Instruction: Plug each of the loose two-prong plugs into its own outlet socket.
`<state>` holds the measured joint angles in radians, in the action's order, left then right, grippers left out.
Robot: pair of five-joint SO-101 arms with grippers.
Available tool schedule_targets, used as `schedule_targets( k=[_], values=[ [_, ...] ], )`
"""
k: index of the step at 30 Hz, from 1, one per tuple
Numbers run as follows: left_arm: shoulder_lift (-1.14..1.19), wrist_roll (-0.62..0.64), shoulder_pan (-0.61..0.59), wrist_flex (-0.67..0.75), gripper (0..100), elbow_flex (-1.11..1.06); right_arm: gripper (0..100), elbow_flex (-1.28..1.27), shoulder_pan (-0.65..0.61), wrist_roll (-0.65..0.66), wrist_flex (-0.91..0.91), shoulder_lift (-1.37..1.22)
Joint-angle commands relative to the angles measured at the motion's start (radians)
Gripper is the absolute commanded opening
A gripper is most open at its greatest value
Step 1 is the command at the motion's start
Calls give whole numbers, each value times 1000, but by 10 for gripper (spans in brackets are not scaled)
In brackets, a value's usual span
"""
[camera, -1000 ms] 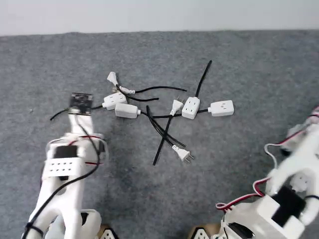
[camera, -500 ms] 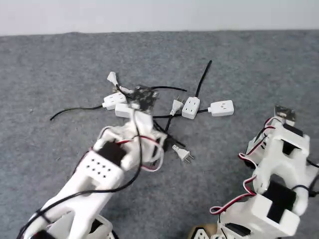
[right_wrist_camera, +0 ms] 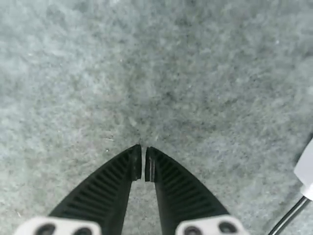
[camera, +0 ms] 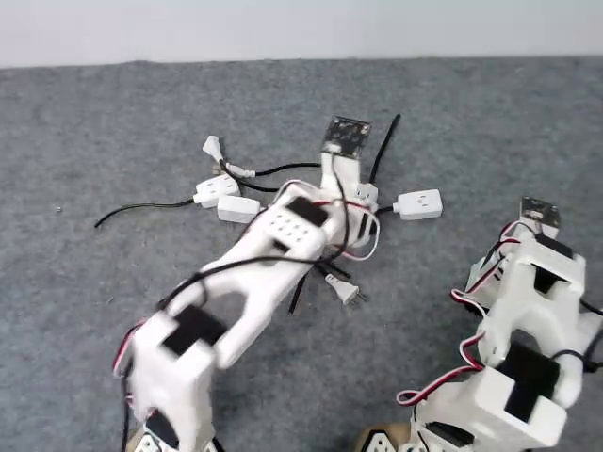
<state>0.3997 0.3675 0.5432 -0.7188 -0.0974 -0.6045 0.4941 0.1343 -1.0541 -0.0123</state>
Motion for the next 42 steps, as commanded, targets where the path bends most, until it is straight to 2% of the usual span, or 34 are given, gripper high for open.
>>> schedule_targets(
  k=[1,7,11,26,28,32,34,42],
  values=[
    [207,8,2,23,214,283,11,-6,-15,18,10,15],
    [319,6,-48,-2,214,437,11,-6,-16,23,21,15],
    [387,-43,-86,-75,214,532,13,-6,-18,23,21,15],
    [707,-167,-75,-382,209,1084,11,-8,-25,48,16,15],
    [761,-207,-89,-394,167,1158,11,-8,-24,48,16,15],
    [845,-342,-84,-428,3,1279,11,-8,-24,46,21,15],
    [867,-373,-69,-499,16,1348,11,-8,-24,44,22,15],
    [905,-226,-28,-816,12,1670,11,-8,-27,41,33,15]
  ],
)
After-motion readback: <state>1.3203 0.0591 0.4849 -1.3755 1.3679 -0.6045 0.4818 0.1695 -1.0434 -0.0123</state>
